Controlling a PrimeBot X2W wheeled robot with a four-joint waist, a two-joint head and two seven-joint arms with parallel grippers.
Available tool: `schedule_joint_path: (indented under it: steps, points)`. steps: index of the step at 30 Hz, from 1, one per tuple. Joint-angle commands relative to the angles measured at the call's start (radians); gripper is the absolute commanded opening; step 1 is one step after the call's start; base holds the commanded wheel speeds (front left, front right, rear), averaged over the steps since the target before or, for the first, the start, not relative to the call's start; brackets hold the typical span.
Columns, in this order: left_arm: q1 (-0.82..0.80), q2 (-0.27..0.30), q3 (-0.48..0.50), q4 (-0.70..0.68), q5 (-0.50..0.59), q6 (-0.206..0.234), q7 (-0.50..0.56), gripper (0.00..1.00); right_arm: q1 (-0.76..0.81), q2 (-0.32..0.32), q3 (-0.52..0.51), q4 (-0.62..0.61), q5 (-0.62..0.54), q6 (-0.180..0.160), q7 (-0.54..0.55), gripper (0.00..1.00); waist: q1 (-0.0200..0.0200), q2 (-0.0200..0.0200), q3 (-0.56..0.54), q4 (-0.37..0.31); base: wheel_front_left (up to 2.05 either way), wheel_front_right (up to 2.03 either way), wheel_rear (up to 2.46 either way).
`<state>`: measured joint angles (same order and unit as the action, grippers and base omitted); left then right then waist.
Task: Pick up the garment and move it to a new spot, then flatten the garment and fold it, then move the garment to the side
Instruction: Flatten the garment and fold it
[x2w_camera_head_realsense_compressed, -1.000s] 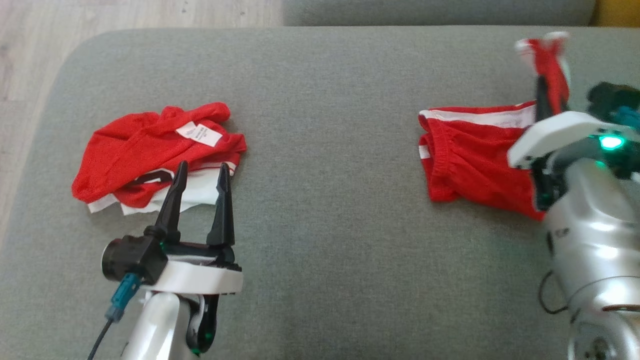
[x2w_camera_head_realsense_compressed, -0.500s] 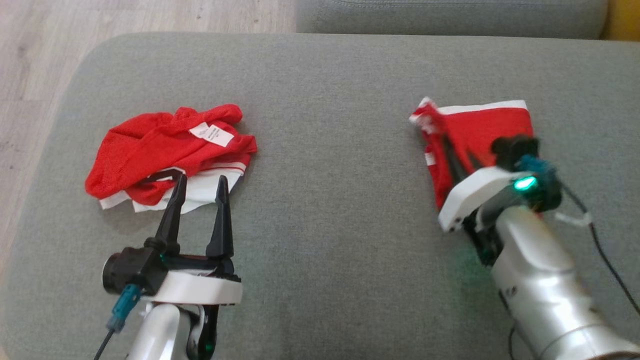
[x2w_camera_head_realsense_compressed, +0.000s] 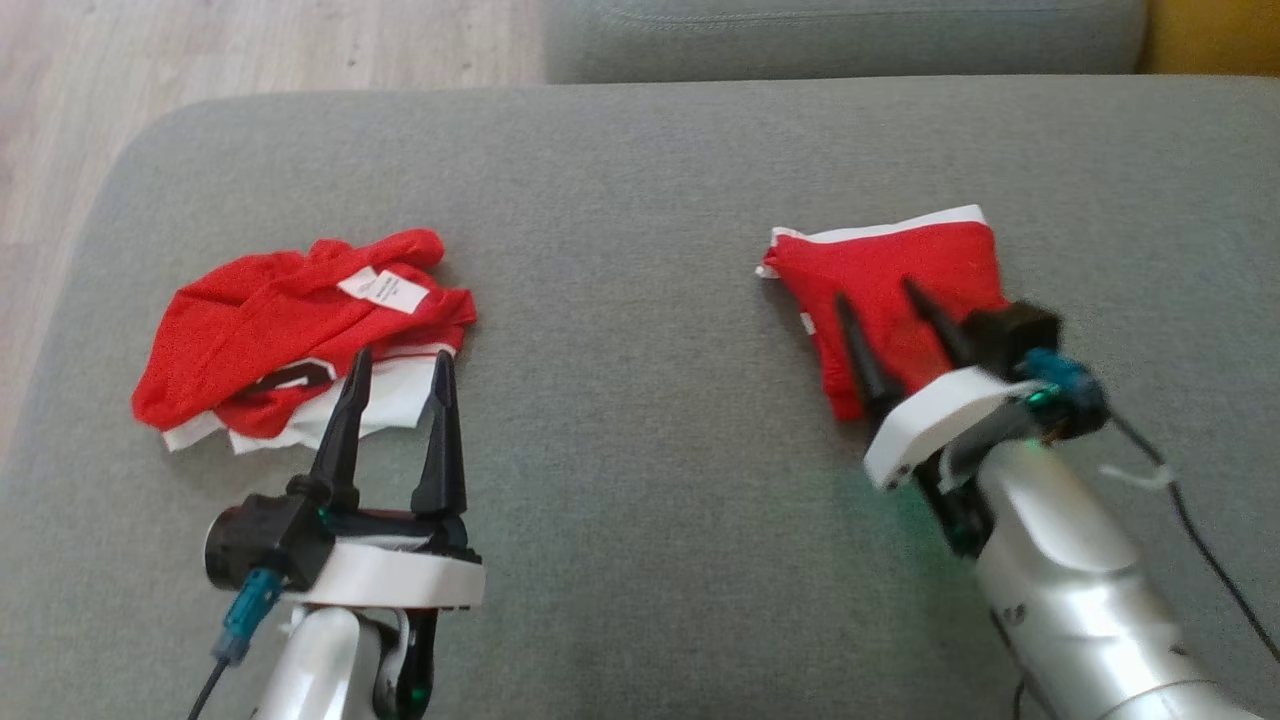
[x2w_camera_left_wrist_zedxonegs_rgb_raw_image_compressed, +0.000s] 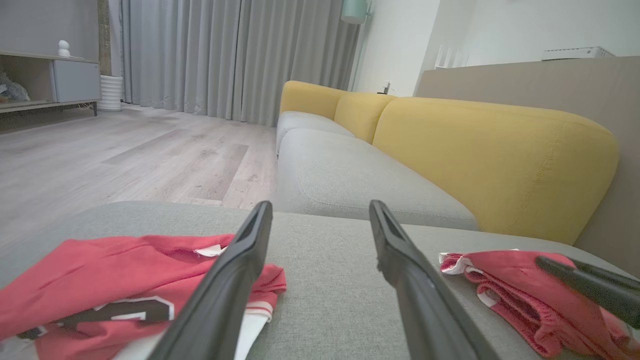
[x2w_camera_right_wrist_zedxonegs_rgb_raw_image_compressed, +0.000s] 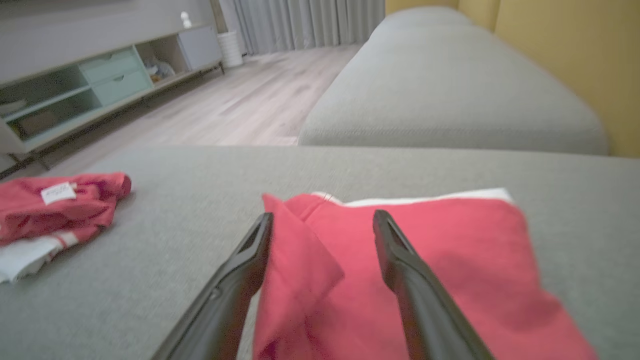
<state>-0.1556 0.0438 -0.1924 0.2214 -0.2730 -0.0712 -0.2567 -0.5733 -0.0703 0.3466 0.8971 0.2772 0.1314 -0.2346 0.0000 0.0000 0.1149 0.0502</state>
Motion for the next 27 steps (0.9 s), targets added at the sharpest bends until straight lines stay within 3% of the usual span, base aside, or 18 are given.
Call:
schedule_joint_path:
  steps: [1,7,10,15,23,24,25,27]
  points:
    - [-0.030,0.006,0.029,-0.031,0.006,0.001,-0.005,1.00,-0.004,0.015,-0.015,-0.046,-0.016,-0.001,-0.018,1.00,0.0000,0.0000,-0.007,-0.012,0.00,0.00,0.00]
    - [-0.027,0.006,0.025,-0.036,0.007,0.004,-0.005,1.00,0.093,0.018,-0.240,-0.227,-0.075,-0.001,-0.027,1.00,0.0000,0.0000,-0.023,-0.042,0.00,0.00,0.00]
    - [-0.025,0.006,0.022,-0.036,0.007,0.004,-0.005,1.00,0.170,0.019,-0.304,-0.345,-0.088,-0.001,-0.027,1.00,0.0000,0.0000,-0.025,-0.051,0.00,0.00,0.00]
    - [-0.025,0.006,0.014,-0.038,0.007,0.004,-0.005,1.00,0.273,0.020,-0.341,-0.461,-0.072,-0.001,-0.027,1.00,0.0000,0.0000,-0.016,-0.058,0.00,0.00,0.00]
    - [-0.049,0.006,-0.002,-0.042,0.004,0.000,-0.005,1.00,0.252,0.020,-0.337,-0.482,-0.119,-0.001,-0.024,1.00,0.0000,0.0000,0.038,-0.030,0.00,0.00,0.00]
    - [-0.060,0.006,-0.009,-0.043,0.003,-0.002,-0.005,1.00,0.215,0.020,-0.345,-0.466,-0.134,-0.001,-0.003,0.11,0.0000,0.0000,0.065,-0.013,0.00,0.00,0.00]
    - [-0.067,0.006,-0.012,-0.042,0.002,-0.003,-0.005,1.00,0.194,0.020,-0.354,-0.454,-0.142,-0.001,0.007,0.00,0.0000,0.0000,0.079,-0.004,0.00,0.00,0.00]
    - [-0.079,0.006,-0.021,-0.041,-0.003,-0.003,-0.005,1.00,0.149,0.020,-0.380,-0.418,-0.167,-0.001,0.030,0.00,0.0000,0.0000,0.108,0.017,0.00,0.00,0.00]
